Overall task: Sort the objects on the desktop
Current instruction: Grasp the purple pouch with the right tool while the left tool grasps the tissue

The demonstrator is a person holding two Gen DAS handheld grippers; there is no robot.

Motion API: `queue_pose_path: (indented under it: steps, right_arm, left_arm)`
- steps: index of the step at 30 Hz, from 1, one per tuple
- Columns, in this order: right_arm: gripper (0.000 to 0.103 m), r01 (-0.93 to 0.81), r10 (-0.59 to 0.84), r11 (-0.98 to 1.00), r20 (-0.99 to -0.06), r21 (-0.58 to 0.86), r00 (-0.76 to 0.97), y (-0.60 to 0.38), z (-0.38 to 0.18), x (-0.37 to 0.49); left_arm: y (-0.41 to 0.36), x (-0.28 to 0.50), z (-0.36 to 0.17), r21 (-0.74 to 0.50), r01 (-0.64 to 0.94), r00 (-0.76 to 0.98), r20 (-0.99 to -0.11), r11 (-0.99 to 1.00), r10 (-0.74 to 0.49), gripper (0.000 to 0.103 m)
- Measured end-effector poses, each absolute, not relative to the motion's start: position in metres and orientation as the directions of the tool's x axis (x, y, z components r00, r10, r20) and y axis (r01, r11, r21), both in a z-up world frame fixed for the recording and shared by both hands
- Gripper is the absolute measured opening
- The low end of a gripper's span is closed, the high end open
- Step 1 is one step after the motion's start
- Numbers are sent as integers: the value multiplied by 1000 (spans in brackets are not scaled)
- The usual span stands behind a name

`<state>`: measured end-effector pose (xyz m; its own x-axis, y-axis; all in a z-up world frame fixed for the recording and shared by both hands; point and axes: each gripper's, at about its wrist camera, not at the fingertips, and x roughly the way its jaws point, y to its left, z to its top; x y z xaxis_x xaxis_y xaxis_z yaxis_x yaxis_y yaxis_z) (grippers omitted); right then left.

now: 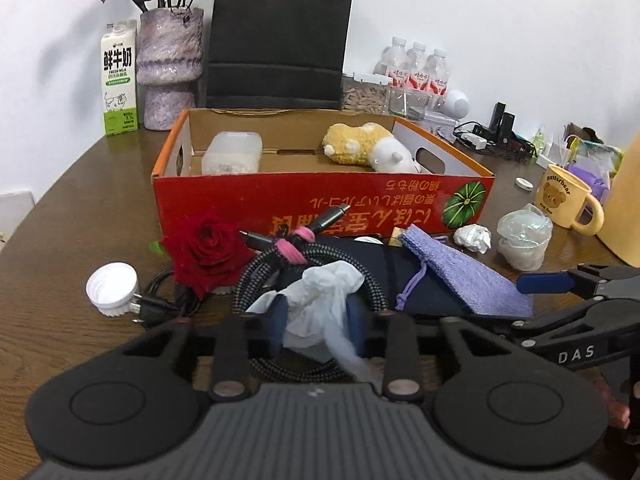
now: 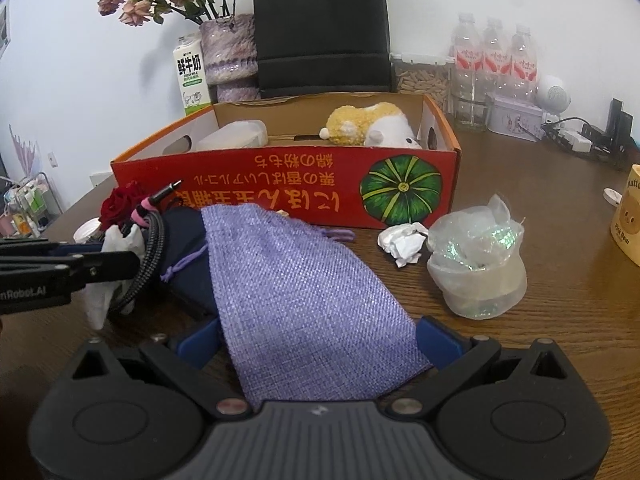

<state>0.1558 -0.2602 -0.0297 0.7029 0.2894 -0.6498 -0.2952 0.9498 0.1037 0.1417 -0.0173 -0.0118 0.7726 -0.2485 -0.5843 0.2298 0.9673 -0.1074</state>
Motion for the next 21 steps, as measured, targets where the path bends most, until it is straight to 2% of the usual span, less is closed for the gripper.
queue_pose_path:
  steps: [6, 15, 18, 21]
  right_arm:
    - [103, -296, 284, 950, -648, 95, 706, -259, -30, 155]
    - [101, -301, 279, 950, -651, 81, 706, -259, -30, 154]
    - [91, -302, 274, 951, -648, 70, 711, -260, -29, 151]
    - [74, -316, 278, 947, -643, 58, 714, -263, -27, 146]
  left_arm:
    - [-15, 137, -10, -120, 224, 779, -575, 967, -251, 7]
    - [-7, 130, 0, -118, 189, 806, -549, 975, -223, 7]
    - [-4, 128, -2, -125, 184, 802, -554, 975, -223, 7]
    - [-2, 125, -3, -129, 178, 802, -555, 976, -220, 7]
